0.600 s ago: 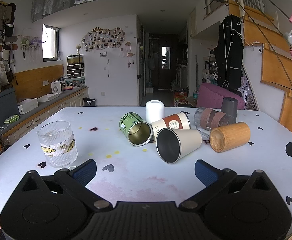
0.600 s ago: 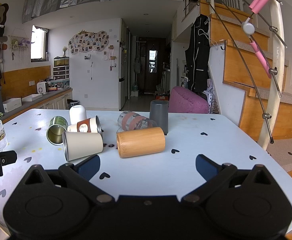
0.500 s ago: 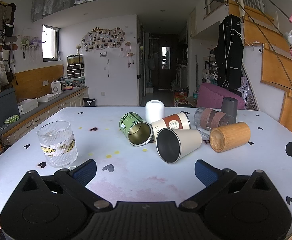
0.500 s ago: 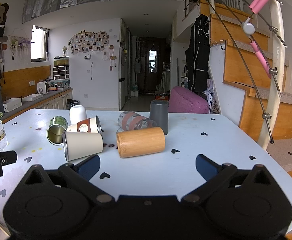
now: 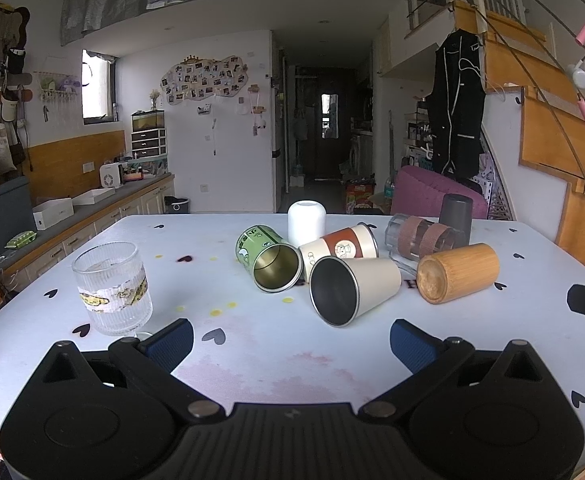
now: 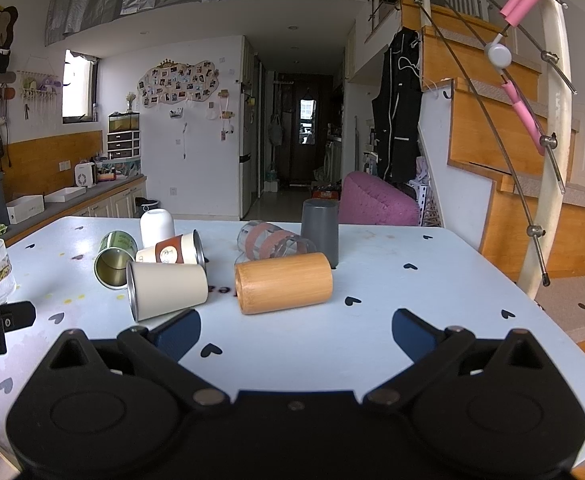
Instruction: Flip cup upright
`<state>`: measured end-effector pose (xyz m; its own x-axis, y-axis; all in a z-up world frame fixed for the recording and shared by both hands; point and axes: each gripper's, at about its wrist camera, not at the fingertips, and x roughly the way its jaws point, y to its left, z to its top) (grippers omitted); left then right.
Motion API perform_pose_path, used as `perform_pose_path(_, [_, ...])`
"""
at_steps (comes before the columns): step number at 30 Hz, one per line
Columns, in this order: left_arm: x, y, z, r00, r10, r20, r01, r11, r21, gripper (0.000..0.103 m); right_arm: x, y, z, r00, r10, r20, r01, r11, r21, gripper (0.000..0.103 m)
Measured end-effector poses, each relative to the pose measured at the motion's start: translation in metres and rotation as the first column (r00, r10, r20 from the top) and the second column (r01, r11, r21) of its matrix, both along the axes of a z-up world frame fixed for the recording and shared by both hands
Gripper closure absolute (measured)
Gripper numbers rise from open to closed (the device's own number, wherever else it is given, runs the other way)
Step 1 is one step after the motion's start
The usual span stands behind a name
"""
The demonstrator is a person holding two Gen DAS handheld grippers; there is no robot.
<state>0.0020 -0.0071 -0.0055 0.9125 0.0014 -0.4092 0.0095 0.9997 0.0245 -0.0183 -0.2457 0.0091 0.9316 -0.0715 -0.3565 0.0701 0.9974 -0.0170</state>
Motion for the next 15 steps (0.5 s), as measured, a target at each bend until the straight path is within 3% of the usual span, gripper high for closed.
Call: perform_pose_path(15, [-0.0041,-0.0003,0.0028,1.0,-0.027,0.009,0.027,1.0,-0.001,0.0,0.0,0.0004,0.0004,1.0,0.001,-0.002,-0.001,1.0,0.0,0.0])
